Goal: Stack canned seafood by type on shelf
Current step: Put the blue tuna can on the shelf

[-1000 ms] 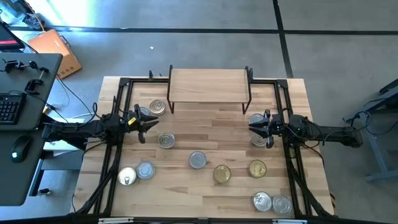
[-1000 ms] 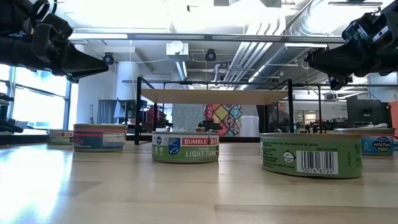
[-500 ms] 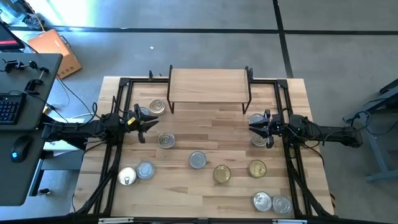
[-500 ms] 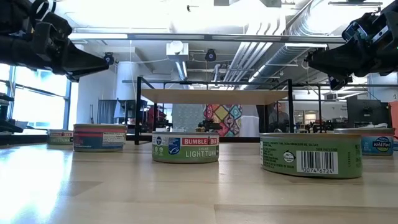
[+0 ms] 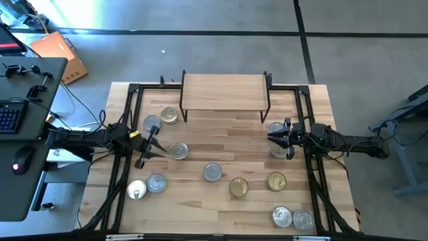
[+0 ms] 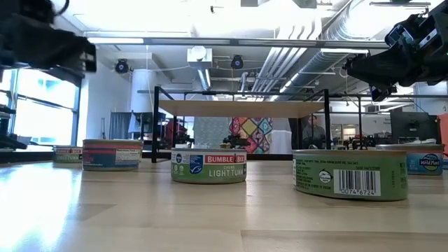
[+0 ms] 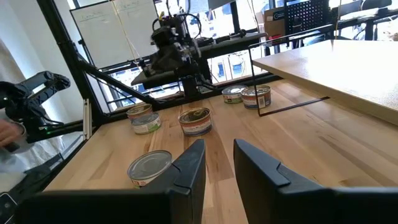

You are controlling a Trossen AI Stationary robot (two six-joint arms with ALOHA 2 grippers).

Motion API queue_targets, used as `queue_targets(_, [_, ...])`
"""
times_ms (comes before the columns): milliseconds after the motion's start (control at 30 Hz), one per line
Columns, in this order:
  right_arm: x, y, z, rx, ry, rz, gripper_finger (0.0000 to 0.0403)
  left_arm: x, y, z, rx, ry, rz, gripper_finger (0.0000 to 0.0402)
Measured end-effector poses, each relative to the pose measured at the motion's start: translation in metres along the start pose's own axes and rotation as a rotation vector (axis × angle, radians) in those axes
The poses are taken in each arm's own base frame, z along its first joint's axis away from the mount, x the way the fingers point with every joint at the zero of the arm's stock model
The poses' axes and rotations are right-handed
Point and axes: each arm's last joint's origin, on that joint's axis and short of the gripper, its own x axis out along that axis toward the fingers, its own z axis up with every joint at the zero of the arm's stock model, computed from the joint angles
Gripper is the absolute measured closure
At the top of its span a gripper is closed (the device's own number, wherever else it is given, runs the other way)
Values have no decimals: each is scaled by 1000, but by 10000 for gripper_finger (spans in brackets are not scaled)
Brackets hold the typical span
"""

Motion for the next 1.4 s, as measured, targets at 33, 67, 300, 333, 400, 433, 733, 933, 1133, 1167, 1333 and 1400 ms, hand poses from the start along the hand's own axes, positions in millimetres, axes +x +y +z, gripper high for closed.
queue_targets(33, [0,0,0,0,0,0,328,2,-2,0,50,4,-15,322])
queue_targets(67, [0,0,0,0,0,-1,328,4,-3,0,89,8,-19,321])
queue_targets(300, [0,0,0,0,0,0,328,17,-6,-11,138,220,207,268])
queue_targets(333, [0,0,0,0,0,0,328,20,-6,-13,123,243,232,255])
queue_targets(400, [0,0,0,0,0,0,328,25,-6,-17,86,297,261,229])
queue_targets(433, [0,0,0,0,0,0,328,27,-6,-19,69,326,271,216])
queue_targets(733, [0,0,0,0,1,-1,328,69,-14,-25,114,618,260,158])
queue_targets(933, [0,0,0,0,0,0,328,99,-24,-32,139,813,304,167])
queue_targets(1133, [0,0,0,0,0,0,328,105,-29,-43,65,925,411,190])
queue_targets(1167, [0,0,0,0,1,0,328,105,-30,-45,62,930,421,196])
queue_targets(1333, [0,0,0,0,1,0,328,106,-35,-51,69,948,447,242])
queue_targets(1400, [0,0,0,0,1,0,328,108,-35,-54,71,951,451,271])
